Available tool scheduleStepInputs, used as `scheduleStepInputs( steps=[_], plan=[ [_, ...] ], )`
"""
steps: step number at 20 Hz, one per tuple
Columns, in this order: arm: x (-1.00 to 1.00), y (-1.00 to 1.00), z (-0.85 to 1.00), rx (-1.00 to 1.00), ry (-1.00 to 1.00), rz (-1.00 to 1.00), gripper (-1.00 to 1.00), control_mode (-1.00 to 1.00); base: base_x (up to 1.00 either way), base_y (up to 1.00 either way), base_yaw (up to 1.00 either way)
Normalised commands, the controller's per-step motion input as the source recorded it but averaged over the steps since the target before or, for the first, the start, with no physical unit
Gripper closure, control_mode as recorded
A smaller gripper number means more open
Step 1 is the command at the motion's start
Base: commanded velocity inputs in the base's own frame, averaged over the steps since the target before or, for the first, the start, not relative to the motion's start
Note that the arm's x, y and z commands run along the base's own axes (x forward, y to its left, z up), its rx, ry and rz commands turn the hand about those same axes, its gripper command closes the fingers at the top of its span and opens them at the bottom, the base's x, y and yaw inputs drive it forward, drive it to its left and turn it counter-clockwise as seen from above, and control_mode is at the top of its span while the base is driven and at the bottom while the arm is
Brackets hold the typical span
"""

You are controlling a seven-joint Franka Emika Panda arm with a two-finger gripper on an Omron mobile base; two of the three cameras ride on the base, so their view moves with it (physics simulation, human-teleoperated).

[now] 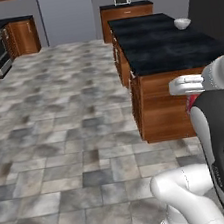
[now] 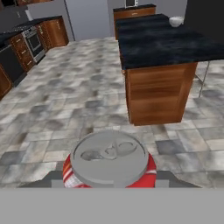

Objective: Open the fridge, grab two sodas, and place both sodas inside the bowl with ice on the dining counter.

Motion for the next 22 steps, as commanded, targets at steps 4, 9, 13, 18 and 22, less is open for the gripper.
scheduleStepInputs(
  steps=[4, 9, 13, 18, 22],
  plan=[
    [0.0, 0.0, 0.0, 0.0, 0.0, 0.0, 1.0, 1.0, 0.67, -1.0, 0.02],
    [0.0, 0.0, 0.0, 0.0, 0.0, 0.0, 1.0, 1.0, 0.64, -1.0, 0.03],
    [0.0, 0.0, 0.0, 0.0, 0.0, 0.0, 1.0, 1.0, 0.62, -1.0, 0.03],
    [0.0, 0.0, 0.0, 0.0, 0.0, 0.0, 1.0, 1.0, 0.61, -1.0, 0.02],
    [0.0, 0.0, 0.0, 0.0, 0.0, 0.0, 1.0, 1.0, 0.59, -1.0, 0.03]
  ],
)
